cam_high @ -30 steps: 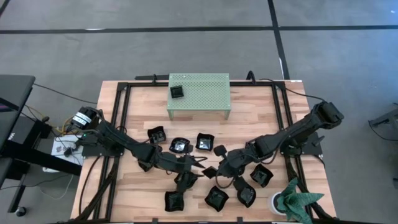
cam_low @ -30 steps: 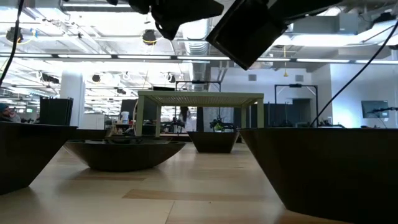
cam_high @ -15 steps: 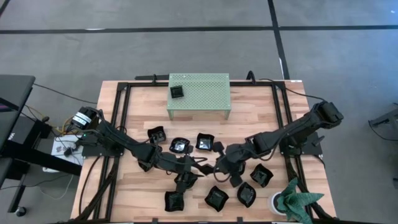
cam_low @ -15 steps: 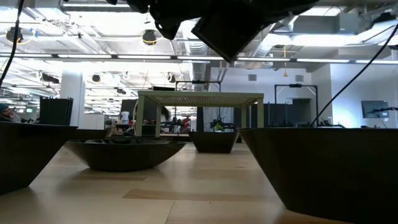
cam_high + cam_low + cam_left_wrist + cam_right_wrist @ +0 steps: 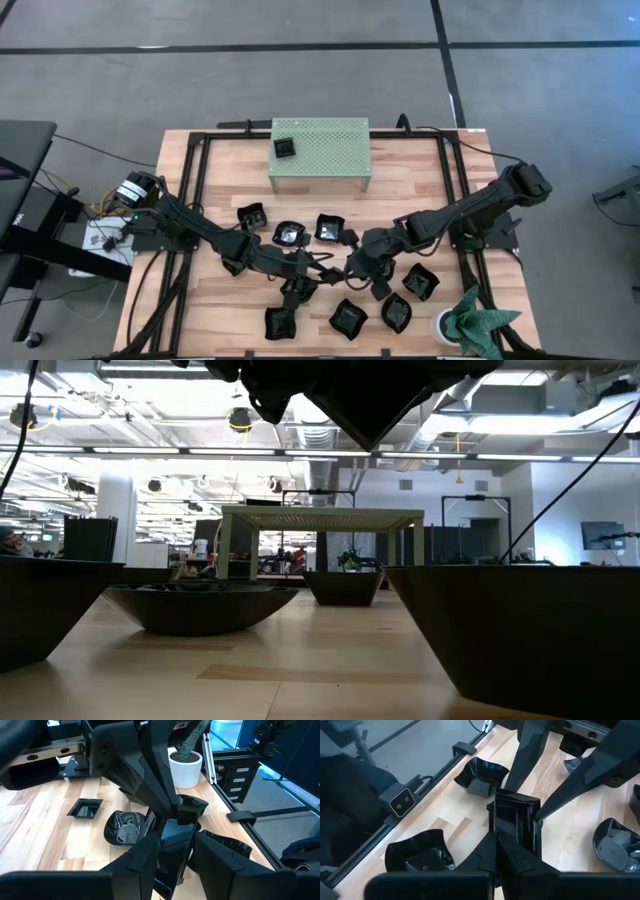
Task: Pick & Place Mini shaped plates
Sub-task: Stack the black square plate on top of the black square plate on the shelf
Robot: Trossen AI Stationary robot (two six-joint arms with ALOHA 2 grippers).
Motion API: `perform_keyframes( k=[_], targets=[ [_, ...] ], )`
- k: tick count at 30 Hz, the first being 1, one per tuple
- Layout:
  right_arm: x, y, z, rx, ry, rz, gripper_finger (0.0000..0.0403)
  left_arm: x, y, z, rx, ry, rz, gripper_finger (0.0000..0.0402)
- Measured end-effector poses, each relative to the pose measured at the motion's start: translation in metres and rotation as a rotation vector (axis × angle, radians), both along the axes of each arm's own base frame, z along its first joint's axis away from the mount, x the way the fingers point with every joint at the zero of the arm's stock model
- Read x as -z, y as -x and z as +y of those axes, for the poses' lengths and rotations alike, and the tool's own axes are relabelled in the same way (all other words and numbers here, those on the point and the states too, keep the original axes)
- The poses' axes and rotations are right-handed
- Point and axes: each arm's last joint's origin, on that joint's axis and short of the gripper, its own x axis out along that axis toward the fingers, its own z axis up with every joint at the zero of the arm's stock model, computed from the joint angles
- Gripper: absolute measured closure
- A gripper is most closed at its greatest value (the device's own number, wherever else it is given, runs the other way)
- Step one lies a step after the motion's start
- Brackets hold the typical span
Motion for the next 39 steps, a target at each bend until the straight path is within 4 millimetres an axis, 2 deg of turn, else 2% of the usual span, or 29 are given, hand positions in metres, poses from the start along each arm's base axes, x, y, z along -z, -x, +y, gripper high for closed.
perform_keyframes(
  k=[5, 16, 21, 29, 32, 35, 39],
  targets=[
    [0.0, 0.0, 0.0, 0.001, 0.0, -0.001, 0.0401, 0.0, 0.0, 0.0, 0.001, 0.0, 0.0, 0.0297],
    [0.0, -0.002, -0.007, 0.026, 0.006, -0.001, 0.0392, 0.0, 0.0, -0.001, 0.018, -0.024, -0.002, 0.039],
    [0.0, -0.004, -0.011, 0.04, 0.005, -0.002, 0.0374, 0.0, 0.0, 0.0, 0.015, -0.024, -0.002, 0.0392],
    [-0.002, -0.003, -0.01, 0.041, 0.003, -0.012, 0.0315, 0.0, 0.0, 0.0, 0.005, -0.027, -0.004, 0.0393],
    [-0.014, 0.005, -0.008, 0.041, -0.022, -0.026, 0.0299, 0.0, 0.001, -0.002, 0.01, -0.024, -0.004, 0.0394],
    [-0.036, 0.023, -0.008, 0.071, -0.078, 0.032, 0.029, 0.0, 0.001, -0.002, 0.01, -0.024, -0.005, 0.0395],
    [-0.06, 0.062, -0.002, 0.088, -0.032, 0.067, 0.0293, -0.001, -0.001, 0.002, -0.042, -0.035, -0.021, 0.0394]
  ],
)
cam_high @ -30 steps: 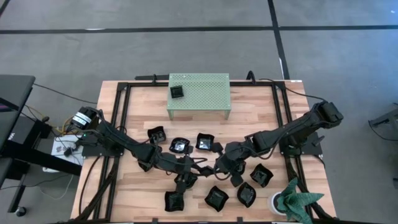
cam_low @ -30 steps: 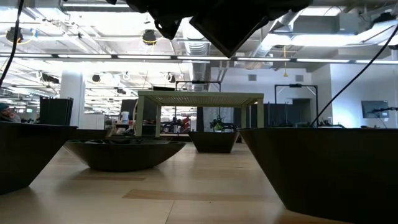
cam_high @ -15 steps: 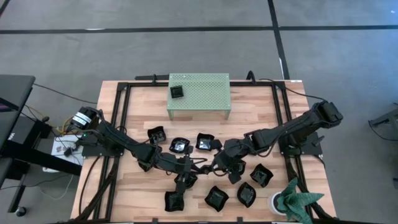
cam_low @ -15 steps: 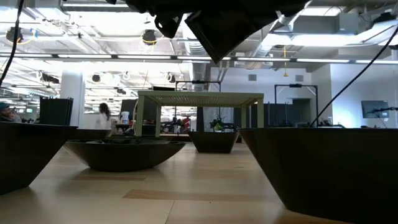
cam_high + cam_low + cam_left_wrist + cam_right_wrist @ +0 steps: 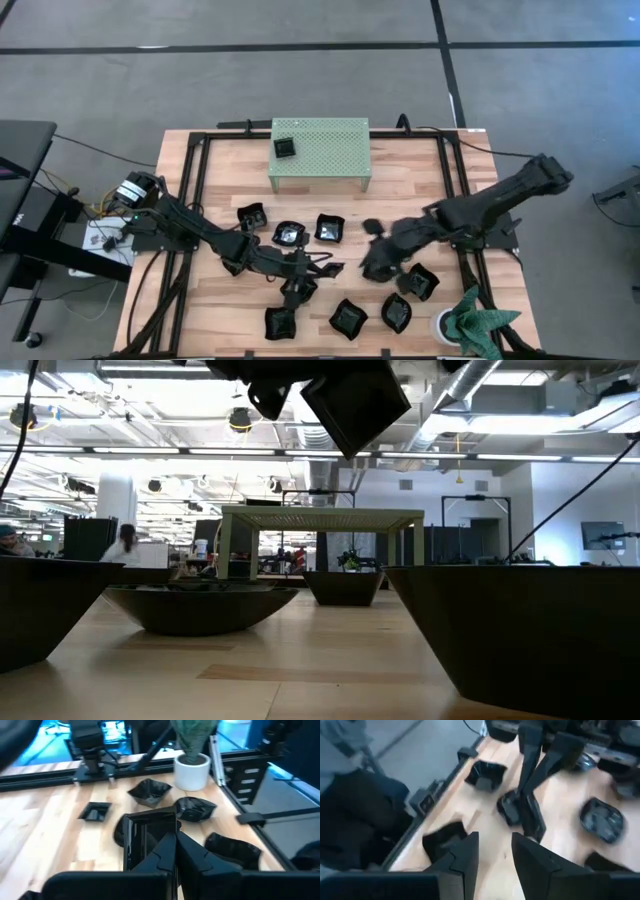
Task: Pick & Place Mini shaped plates
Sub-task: Stack the black square plate on top of the black square plate on the shelf
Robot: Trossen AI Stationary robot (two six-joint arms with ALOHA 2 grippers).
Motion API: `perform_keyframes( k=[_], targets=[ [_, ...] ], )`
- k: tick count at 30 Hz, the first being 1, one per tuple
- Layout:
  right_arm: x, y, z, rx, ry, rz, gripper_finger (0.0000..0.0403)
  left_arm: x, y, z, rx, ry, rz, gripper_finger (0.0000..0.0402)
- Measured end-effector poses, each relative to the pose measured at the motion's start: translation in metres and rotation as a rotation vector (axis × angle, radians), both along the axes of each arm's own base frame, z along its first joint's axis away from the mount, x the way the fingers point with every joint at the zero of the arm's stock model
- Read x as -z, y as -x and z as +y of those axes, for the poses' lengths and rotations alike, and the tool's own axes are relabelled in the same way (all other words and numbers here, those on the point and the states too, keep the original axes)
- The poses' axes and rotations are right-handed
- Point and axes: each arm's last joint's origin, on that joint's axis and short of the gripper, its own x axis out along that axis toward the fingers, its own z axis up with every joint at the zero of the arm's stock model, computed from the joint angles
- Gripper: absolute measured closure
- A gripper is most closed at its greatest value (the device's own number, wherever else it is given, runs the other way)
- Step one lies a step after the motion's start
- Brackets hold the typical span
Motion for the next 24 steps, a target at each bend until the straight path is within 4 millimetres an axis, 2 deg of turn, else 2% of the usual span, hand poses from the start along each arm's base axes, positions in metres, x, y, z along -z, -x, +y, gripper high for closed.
perform_keyframes(
  k=[3, 5, 7, 9, 13, 16, 19, 24],
  targets=[
    [-0.007, 0.034, 0.003, 0.129, 0.08, 0.049, 0.0299, -0.004, -0.006, 0.01, -0.038, 0.001, -0.009, 0.0395],
    [-0.004, 0.056, 0.006, 0.22, 0.118, 0.07, 0.0301, -0.013, -0.011, 0.02, -0.074, -0.028, -0.039, 0.0393],
    [0.011, 0.072, 0.01, 0.263, 0.159, 0.055, 0.0302, -0.027, -0.016, 0.034, -0.103, -0.084, -0.079, 0.0391],
    [0.034, 0.083, 0.014, 0.284, 0.185, 0.016, 0.0303, -0.042, -0.016, 0.052, -0.136, -0.134, -0.08, 0.0391],
    [0.082, 0.092, 0.02, 0.292, 0.182, -0.06, 0.0303, -0.071, 0.002, 0.091, -0.258, -0.175, -0.03, 0.0394],
    [0.101, 0.094, 0.019, 0.259, 0.244, -0.113, 0.0303, -0.09, 0.023, 0.123, -0.425, -0.219, 0.003, 0.0393],
    [0.1, 0.091, 0.015, 0.29, 0.271, -0.14, 0.0303, -0.102, 0.042, 0.151, -0.563, -0.251, 0.043, 0.0393],
    [0.091, 0.085, 0.011, 0.331, 0.206, -0.183, 0.0303, -0.099, 0.063, 0.184, -0.617, -0.35, 0.209, 0.0394]
  ],
)
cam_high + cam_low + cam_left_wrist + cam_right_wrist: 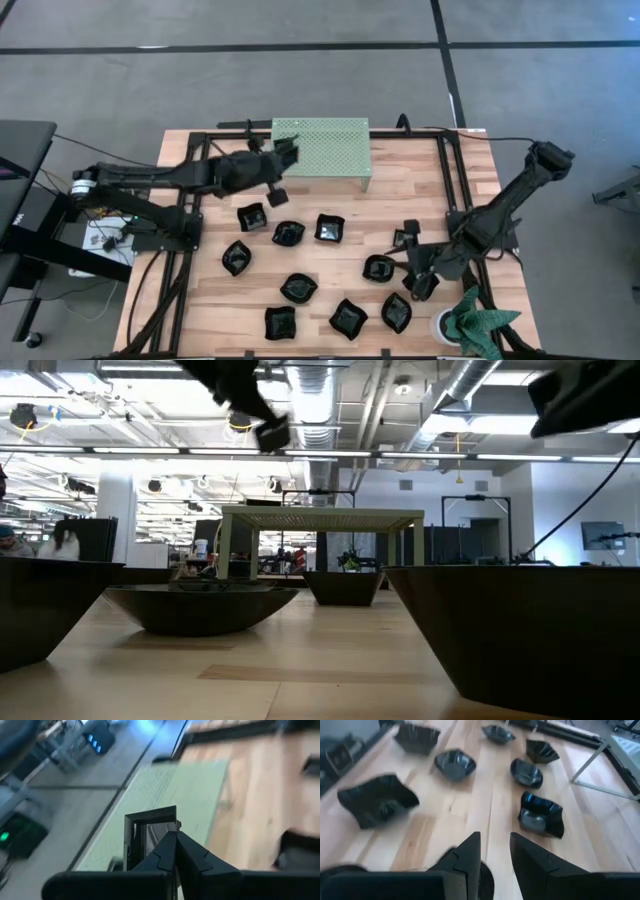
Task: Pick & Place Mini shaped plates
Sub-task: Stack the black square plate on top of the black square plate on the shelf
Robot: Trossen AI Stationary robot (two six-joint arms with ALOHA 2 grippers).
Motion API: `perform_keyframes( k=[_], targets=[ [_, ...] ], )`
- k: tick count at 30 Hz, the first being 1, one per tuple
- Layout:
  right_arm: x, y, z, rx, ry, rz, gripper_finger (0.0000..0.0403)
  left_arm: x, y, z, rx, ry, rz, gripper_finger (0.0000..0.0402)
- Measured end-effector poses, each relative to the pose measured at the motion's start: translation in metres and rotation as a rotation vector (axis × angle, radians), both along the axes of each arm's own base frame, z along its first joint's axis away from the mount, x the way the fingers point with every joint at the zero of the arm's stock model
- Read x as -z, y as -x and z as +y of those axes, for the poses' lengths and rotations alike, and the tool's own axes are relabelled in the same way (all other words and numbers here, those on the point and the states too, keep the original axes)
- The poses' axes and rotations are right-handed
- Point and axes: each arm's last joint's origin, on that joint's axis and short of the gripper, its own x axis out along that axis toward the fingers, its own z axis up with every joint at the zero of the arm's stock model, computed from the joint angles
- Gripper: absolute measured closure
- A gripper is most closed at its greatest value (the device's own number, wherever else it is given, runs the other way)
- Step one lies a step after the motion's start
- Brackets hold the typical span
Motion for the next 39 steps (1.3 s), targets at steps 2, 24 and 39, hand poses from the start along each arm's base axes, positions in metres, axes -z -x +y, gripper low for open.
perform_keyframes(
  k=[2, 24, 39],
  targets=[
    [-0.001, -0.002, -0.001, 0.006, -0.01, -0.013, 0.0303, 0.004, 0.004, 0.011, -0.044, 0.014, 0.039, 0.0394],
    [-0.001, -0.003, -0.001, 0.007, -0.006, -0.01, 0.0303, 0.051, 0.0, 0.044, -0.126, -0.073, 0.124, 0.0394],
    [-0.001, -0.003, -0.001, -0.014, 0.035, -0.01, 0.0303, 0.063, 0.0, 0.051, -0.128, -0.116, 0.149, 0.0395]
  ],
)
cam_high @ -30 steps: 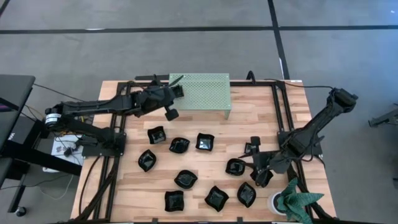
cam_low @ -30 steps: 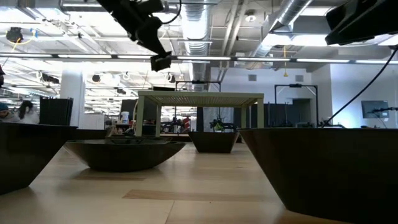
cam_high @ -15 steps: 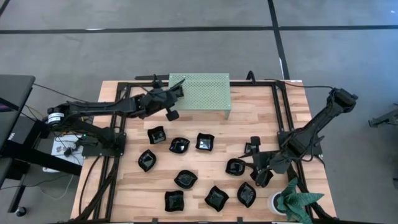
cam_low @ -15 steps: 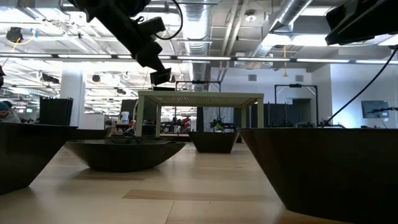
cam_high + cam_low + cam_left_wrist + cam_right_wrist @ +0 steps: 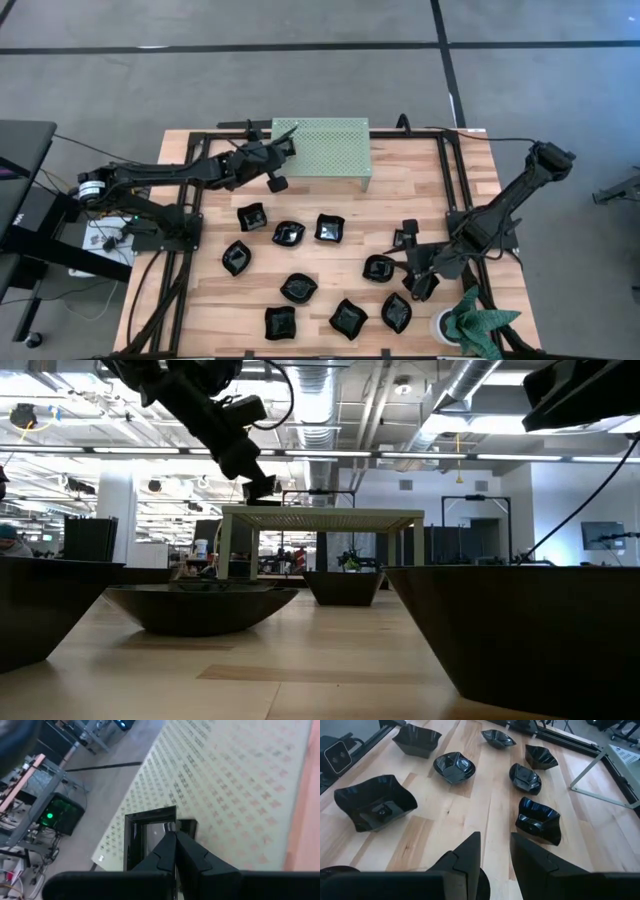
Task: Pick & Place Mini shaped plates
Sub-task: Stack the black square plate on top of the black square plate on the shelf
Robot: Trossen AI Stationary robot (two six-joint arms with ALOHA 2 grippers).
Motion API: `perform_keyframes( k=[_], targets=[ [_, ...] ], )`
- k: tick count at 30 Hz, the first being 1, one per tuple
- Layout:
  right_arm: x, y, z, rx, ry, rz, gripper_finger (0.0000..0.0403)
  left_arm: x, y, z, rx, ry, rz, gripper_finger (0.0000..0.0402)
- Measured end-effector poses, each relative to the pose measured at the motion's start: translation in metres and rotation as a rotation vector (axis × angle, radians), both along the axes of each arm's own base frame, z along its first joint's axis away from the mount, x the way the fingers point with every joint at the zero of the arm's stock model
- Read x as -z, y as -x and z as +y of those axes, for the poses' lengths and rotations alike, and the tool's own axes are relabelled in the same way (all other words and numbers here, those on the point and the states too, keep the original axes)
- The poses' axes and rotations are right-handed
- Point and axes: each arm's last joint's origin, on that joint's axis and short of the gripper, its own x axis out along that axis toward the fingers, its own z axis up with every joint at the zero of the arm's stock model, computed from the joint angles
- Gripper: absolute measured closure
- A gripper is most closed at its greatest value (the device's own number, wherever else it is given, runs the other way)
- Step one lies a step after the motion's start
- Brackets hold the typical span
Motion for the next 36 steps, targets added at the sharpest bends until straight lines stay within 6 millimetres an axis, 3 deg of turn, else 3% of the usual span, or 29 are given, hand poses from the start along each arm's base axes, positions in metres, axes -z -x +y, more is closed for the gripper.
perform_keyframes(
  k=[9, 28, 36],
  targets=[
    [0.0, -0.002, -0.003, 0.015, 0.003, -0.002, 0.0303, 0.007, 0.002, -0.001, 0.0, 0.002, 0.003, 0.0393],
    [-0.001, -0.005, -0.006, 0.036, -0.001, -0.005, 0.0303, 0.006, 0.005, 0.009, -0.079, 0.058, -0.073, 0.0341],
    [-0.001, -0.005, -0.006, 0.036, 0.0, -0.005, 0.0303, 0.003, 0.001, 0.003, -0.117, 0.15, -0.217, 0.0316]
  ],
)
